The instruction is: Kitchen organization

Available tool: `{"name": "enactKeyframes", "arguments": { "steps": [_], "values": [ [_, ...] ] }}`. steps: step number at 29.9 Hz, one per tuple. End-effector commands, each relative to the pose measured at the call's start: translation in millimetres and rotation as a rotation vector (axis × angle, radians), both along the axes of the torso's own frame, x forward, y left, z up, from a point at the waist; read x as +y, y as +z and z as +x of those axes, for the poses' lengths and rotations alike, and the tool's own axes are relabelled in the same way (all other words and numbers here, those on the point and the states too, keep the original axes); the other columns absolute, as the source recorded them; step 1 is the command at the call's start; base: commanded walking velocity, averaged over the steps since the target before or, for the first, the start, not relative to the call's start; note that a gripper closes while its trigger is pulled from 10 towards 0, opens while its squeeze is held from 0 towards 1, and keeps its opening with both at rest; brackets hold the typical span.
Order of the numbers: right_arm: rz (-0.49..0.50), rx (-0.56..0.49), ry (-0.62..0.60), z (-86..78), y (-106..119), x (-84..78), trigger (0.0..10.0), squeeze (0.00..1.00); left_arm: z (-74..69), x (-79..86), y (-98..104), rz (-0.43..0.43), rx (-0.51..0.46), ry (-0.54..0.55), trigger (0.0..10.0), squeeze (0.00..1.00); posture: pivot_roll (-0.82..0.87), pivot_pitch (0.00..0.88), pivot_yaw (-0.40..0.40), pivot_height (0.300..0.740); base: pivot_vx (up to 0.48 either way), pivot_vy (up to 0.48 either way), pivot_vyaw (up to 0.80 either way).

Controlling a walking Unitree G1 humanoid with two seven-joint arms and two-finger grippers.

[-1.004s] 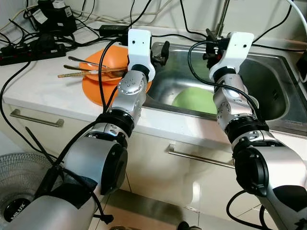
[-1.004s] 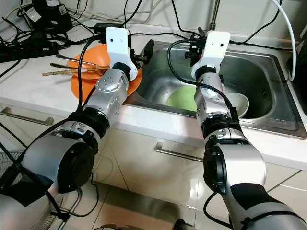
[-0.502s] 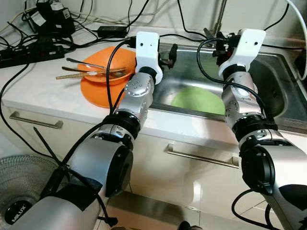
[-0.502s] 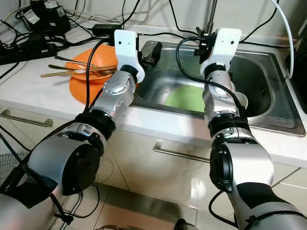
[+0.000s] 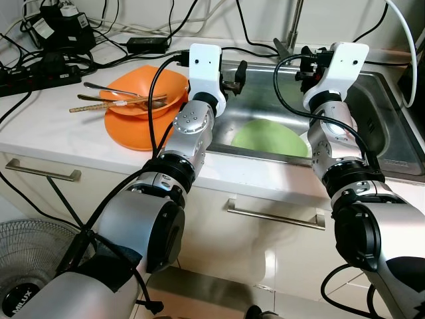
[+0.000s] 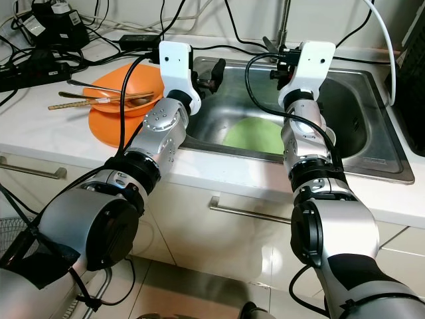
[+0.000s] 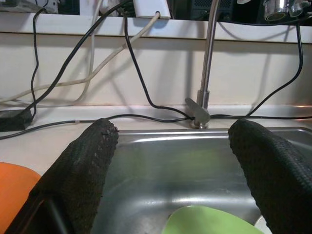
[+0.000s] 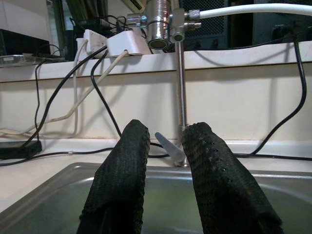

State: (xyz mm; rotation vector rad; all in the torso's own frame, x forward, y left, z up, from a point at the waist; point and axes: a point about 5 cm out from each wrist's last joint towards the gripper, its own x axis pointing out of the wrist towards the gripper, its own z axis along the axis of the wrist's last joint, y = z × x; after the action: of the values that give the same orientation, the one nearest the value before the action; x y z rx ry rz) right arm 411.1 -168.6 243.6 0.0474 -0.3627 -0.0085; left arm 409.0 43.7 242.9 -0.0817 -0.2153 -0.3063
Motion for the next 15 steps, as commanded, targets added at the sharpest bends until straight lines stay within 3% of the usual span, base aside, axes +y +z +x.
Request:
{"name": "enactKeyframes", "arguments": {
  "steps": [1,15],
  "values": [
    [-0.014,-0.032,-0.024,-1.0,7.1,-8.0,10.0,0.0,1.0,-2.1,5.8,-0.004,0.0,-0.007,10.0,0.0,-0.05,0.0,0.066,0.74,0.0,0.0,0.0],
    [-0.01,-0.033,-0.033,-0.9,7.7,-9.5,10.0,0.0,1.0,-3.4,8.5,-0.002,-0.007,-0.016,10.0,0.0,-0.03,0.0,0.062,0.74,0.0,0.0,0.0]
  ]
}}
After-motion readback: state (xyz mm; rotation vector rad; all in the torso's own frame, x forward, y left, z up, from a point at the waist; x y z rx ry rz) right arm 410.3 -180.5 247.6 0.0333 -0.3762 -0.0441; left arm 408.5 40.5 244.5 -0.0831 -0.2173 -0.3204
